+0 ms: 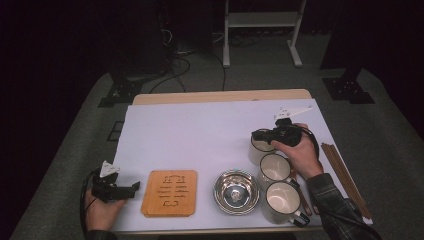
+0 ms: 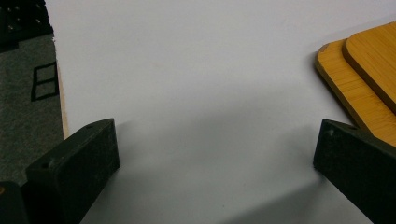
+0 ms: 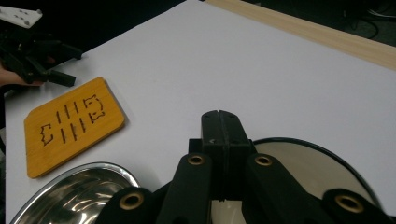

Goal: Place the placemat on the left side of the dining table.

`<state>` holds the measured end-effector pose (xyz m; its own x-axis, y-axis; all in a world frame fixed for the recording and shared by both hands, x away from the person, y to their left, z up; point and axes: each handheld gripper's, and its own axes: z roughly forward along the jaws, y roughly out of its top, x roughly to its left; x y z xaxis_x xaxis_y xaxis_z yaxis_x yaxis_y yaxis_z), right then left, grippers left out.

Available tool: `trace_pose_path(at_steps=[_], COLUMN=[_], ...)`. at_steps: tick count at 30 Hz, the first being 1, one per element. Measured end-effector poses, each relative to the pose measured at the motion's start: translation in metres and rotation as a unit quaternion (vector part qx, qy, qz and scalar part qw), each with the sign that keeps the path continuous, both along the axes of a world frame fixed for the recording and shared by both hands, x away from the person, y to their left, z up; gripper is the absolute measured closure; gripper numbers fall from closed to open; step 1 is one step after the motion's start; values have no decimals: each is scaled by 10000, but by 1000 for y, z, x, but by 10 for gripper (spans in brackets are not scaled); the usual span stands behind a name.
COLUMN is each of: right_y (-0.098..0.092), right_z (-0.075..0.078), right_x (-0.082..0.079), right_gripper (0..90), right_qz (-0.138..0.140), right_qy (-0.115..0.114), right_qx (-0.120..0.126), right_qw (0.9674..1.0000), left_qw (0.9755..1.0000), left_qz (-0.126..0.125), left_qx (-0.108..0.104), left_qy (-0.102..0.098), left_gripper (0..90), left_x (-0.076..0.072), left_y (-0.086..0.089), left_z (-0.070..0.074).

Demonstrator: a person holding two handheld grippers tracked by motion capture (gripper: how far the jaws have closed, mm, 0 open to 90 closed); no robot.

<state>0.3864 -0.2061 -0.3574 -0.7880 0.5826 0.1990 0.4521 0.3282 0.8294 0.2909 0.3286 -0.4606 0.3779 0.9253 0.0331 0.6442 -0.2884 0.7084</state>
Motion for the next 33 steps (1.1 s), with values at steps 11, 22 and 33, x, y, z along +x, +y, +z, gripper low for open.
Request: trace_pose_path(at_steps=[11, 22, 33], right_y=[34, 56, 79], right_z=[0, 1, -1], right_x=[-3, -5, -2], right_gripper=[898, 898, 898], right_qz=[466, 744, 1007], right_qy=[-53, -87, -69], right_qx=[-229, -318, -389], right_qw=[9986, 9967, 9941], left_qw=[10000, 10000, 10000], left_qz=[1, -5, -1], left_qx=[-5, 5, 1], left_qy=[-2, 2, 2], left_gripper=[0, 0, 0], left_x=[0, 0, 0], left_y=[0, 0, 0], left_z=[0, 0, 0])
